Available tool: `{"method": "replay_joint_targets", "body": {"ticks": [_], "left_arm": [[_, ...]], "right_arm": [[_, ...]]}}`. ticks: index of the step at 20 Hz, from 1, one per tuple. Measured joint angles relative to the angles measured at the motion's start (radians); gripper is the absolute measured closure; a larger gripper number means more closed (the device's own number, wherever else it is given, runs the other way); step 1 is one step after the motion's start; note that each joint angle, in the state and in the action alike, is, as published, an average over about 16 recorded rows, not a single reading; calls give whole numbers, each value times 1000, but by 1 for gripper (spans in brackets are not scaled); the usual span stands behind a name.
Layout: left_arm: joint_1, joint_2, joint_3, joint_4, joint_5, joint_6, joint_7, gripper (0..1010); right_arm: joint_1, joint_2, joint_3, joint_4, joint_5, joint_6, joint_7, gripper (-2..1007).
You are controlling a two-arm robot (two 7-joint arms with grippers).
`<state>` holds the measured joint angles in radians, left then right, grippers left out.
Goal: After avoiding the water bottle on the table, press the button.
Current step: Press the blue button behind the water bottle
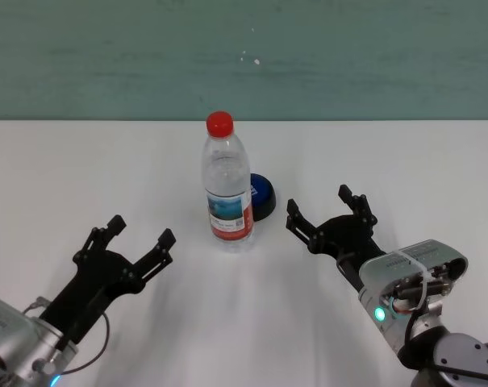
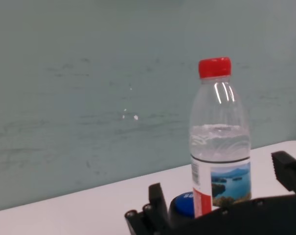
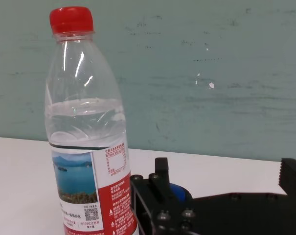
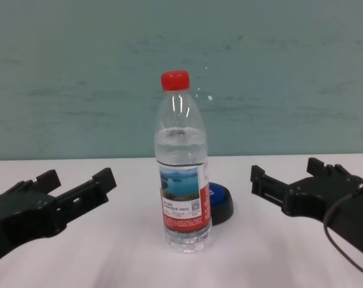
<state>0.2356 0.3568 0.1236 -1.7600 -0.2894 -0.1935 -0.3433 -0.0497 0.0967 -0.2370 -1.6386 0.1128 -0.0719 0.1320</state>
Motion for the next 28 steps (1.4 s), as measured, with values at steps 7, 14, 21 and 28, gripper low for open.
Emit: {"method": "replay_joint_targets", "body": {"ticks": [7, 14, 21, 28], "left_arm": [[-6, 1, 13, 2, 6, -5, 2, 0], [-19, -1, 28, 9, 17, -9, 3, 0], [-32, -3, 43, 14, 27, -10, 2, 0], [-45, -6, 56, 21, 35, -8, 2, 0]], "right_arm": [[0, 0, 0, 0, 0, 0, 0, 1], [0, 0, 0, 0, 0, 0, 0, 1], [0, 0, 0, 0, 0, 0, 0, 1], [0, 0, 0, 0, 0, 0, 0, 1]]}}
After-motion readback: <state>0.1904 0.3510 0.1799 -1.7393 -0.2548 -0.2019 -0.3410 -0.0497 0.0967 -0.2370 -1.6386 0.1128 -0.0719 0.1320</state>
